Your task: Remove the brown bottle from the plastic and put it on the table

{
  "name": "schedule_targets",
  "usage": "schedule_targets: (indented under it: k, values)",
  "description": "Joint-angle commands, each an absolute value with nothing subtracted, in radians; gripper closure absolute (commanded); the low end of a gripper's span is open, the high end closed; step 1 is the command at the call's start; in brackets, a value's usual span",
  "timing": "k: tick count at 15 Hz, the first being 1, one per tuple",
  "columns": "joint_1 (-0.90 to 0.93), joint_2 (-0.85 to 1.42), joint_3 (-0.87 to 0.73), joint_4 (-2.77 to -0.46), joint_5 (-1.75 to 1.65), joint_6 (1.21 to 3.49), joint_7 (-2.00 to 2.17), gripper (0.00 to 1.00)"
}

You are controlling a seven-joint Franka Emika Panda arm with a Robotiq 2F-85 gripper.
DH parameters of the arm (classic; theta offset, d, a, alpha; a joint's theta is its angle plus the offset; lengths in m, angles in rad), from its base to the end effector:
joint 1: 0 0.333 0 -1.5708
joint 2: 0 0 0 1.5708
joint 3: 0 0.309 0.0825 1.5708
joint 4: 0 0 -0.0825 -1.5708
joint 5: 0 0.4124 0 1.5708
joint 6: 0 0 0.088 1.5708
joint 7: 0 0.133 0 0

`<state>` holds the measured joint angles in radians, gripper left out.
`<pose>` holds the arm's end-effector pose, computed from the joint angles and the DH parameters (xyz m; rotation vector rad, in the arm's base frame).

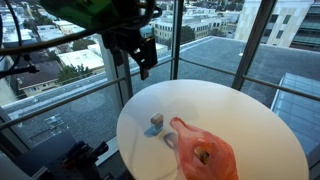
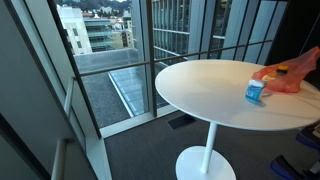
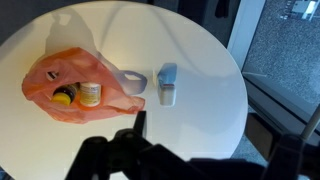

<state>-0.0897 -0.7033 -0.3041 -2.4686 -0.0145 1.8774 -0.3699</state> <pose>0.3591 -0.1549 0.4887 -2.9935 -0.0604 -0.2182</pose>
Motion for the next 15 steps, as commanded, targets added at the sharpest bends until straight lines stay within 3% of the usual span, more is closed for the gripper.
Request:
schedule_targets:
  k: [1,15]
  values:
    - [-0.126,-0.605,-0.286,-2.391,-0.052,1.920,-0.320,0.00]
    - [-0.225,-0.263,-0.311,-2.332,-0.077,2.183,-0.268,0.00]
